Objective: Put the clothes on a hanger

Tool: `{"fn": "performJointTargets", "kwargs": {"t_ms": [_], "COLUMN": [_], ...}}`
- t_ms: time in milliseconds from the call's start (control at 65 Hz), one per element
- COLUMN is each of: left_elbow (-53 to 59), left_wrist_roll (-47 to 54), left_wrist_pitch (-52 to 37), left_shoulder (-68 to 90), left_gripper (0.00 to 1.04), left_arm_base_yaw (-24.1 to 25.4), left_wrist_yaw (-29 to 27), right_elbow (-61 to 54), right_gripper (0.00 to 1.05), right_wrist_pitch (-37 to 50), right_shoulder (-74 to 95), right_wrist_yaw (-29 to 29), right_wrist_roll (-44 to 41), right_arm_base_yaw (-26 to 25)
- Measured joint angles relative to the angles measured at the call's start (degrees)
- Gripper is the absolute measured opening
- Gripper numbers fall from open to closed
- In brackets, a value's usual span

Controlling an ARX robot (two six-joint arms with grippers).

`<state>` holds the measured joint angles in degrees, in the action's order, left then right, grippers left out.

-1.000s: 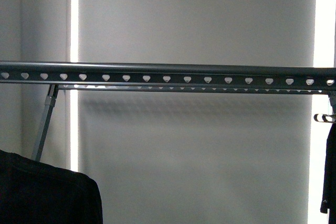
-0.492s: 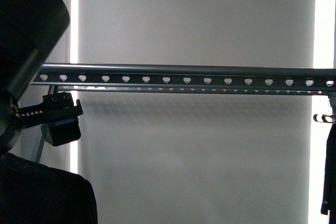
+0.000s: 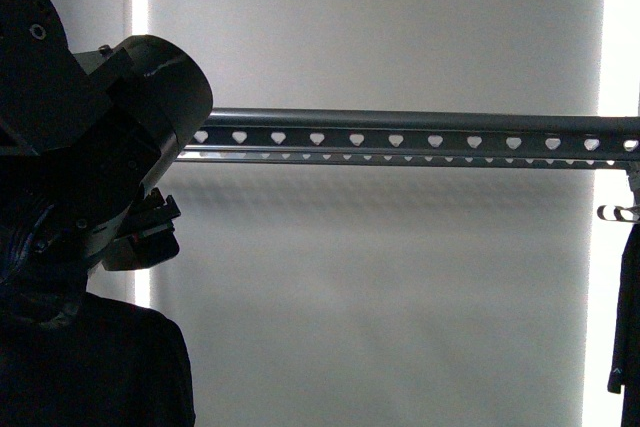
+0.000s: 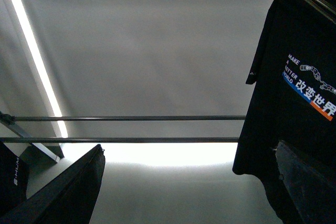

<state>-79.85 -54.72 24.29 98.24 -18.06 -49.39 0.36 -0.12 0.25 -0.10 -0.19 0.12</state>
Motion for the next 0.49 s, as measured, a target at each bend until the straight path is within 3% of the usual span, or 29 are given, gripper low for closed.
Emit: {"fn": "performJointTargets", "kwargs": {"t_ms": [292,492], "left_elbow": [-4.74,-4.79], "left_wrist_roll": [-5.79,-4.42], "left_wrist_pitch": [5.14,2.97], "left_shoulder": [7.52,7.96], "left_gripper": [0.97,0.53], "left_arm_base_yaw": [1.46,1.57], "left_wrist_yaw": [1.14,0.66], "right_elbow": [0.00,0.00], "right_gripper": [0.97,0.97], "right_wrist_pitch": [0.00,0.00], "right_shoulder": [0.00,0.00], "right_wrist_yaw": [0.00,0.00], "right_wrist_roll": [0.00,0.00], "right_arm_base_yaw": [0.00,0.00]}}
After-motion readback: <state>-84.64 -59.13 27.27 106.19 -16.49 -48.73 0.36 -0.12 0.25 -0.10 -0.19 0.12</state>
